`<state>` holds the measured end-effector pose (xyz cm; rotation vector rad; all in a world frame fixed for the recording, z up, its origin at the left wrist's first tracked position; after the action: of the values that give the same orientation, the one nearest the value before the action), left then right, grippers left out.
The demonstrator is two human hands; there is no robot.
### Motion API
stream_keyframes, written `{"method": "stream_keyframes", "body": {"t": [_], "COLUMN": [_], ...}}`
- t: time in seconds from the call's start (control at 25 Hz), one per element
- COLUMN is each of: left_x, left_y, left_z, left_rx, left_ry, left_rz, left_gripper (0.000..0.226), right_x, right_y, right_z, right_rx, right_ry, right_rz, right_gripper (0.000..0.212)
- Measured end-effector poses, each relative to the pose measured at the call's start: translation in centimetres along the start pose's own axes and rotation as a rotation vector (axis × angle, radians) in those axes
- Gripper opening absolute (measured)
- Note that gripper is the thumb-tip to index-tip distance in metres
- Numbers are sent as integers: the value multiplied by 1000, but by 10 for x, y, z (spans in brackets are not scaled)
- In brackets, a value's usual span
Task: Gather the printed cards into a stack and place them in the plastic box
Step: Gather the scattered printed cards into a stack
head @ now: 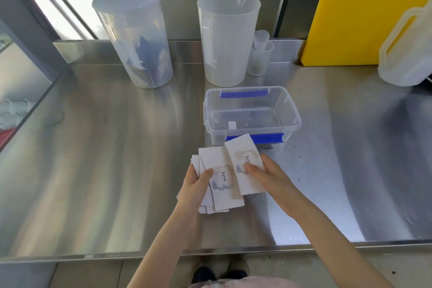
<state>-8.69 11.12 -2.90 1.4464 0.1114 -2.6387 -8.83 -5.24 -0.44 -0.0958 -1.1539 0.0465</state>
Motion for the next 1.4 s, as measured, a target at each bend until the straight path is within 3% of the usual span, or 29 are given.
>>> {"method": "stream_keyframes", "body": {"t": [0.16,0.32,0.44,0.56,0.72,0.84,0.92,1.2,1.4], "left_x": [1,5,8,9,1,1,5,31,44], "left_y": [7,11,17,21,30,47,59,78,83], "left_z": [2,2,1,-6,-16,-21,-26,-50,-52], "left_rx": [18,61,81,136,161,184,175,62,15], "left_ry": [12,57,84,147,349,461,501,413,431], "left_rz": [21,25,9,-22,-237,-608,-670,-634,-587], "left_gripper": [24,31,20,22,25,21,19,35,32], "right_x": [7,-3,-6,-12,-6,-1,-7,-50,-65], "right_y": [25,32,30,18,-25,-46,-48,-57,-60], "right_z": [10,10,11,8,-5,-18,-28,-60,-61], "right_rx": [67,109,197,173,137,79,29,14,-38], "right_ry": [-95,-40,2,-7,-139,-380,-459,-421,-526], "right_rz": [407,388,161,158,689,1162,1272,1265,1124], "right_gripper": [3,30,11,20,30,38,39,57,50]}}
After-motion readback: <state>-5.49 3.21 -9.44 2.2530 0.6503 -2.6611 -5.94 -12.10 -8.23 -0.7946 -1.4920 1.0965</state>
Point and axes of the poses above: each hand's wrist, its own z-axis away from the middle knuckle, its own y-axis out of the palm, x = y × z, the point moved 1 cm from there along -z, towards the middle knuckle, and after that the axes turned 5 degrees about -x, right-handed, at the moved point
